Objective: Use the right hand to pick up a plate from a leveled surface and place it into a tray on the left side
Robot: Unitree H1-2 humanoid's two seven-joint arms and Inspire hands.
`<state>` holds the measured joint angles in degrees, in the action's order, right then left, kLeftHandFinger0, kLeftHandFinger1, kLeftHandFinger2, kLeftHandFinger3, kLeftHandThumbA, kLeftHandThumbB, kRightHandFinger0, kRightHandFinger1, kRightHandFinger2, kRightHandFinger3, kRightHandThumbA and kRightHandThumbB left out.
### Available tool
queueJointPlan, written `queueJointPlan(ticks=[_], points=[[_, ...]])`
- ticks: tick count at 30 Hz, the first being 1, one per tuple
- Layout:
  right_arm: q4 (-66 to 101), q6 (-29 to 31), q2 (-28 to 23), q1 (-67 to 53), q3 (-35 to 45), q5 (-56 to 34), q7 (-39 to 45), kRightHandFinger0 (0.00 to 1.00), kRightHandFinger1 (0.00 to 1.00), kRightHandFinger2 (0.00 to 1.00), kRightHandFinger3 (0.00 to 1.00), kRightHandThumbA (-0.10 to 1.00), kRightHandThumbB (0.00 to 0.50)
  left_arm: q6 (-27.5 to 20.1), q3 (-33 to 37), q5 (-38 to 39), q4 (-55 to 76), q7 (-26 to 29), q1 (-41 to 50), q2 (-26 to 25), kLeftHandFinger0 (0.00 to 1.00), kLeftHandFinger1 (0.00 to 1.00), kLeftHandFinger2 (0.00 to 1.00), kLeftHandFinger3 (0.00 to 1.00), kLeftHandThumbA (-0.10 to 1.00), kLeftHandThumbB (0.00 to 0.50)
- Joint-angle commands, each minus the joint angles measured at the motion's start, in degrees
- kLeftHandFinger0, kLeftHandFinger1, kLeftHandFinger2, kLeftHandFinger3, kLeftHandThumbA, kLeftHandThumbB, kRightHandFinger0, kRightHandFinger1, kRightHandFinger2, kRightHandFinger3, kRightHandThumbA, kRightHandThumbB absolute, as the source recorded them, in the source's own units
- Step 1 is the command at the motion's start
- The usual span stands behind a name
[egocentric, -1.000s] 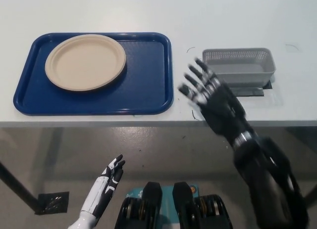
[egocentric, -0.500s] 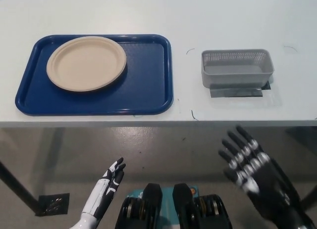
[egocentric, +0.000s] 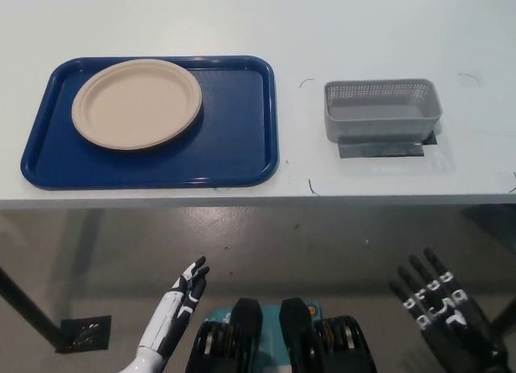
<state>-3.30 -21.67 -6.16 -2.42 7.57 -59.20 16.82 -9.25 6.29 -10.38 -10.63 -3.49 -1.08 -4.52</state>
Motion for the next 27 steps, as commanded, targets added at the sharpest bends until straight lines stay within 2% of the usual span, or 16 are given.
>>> queueJointPlan(ticks=[1,10,16,21,23,27], points=[[-5.57,-1.28,0.57,3.24,1.46,-3.25,9.01,1.00,1.00,1.00,1.00,1.00,0.465,-2.74,-0.20,0.46,1.21,0.81,0.36,0.03,1.00,1.00,1.00,1.00,1.00,0.000],[-10.30,1.20,0.80,4.97,2.00,0.69,13.09,1.00,1.00,1.00,1.00,1.00,0.446,-2.14,-0.38,-0.14,2.24,1.19,0.98,0.10,1.00,1.00,1.00,1.00,1.00,0.004],[-9.16,1.75,1.52,3.75,2.01,2.63,12.55,1.00,1.00,1.00,1.00,1.00,0.458,-2.79,-0.61,0.09,2.00,1.15,1.29,-0.19,1.00,1.00,1.00,1.00,1.00,0.003],[-9.33,2.46,2.07,4.74,1.77,4.96,11.89,1.00,1.00,1.00,1.00,1.00,0.427,-3.49,-1.15,0.38,1.72,1.39,1.29,-0.40,1.00,1.00,1.00,1.00,1.00,0.000],[-10.34,3.34,2.16,5.94,1.76,6.23,11.84,1.00,1.00,1.00,1.00,1.00,0.432,-3.23,-1.44,0.53,1.91,1.47,1.28,-0.36,1.00,1.00,1.00,1.00,1.00,0.000],[-13.56,1.84,2.90,9.10,3.39,3.94,12.83,1.00,1.00,1.00,1.00,1.00,0.407,-3.66,-2.19,0.59,1.42,1.88,0.62,-0.49,1.00,1.00,1.00,1.00,1.00,0.000]])
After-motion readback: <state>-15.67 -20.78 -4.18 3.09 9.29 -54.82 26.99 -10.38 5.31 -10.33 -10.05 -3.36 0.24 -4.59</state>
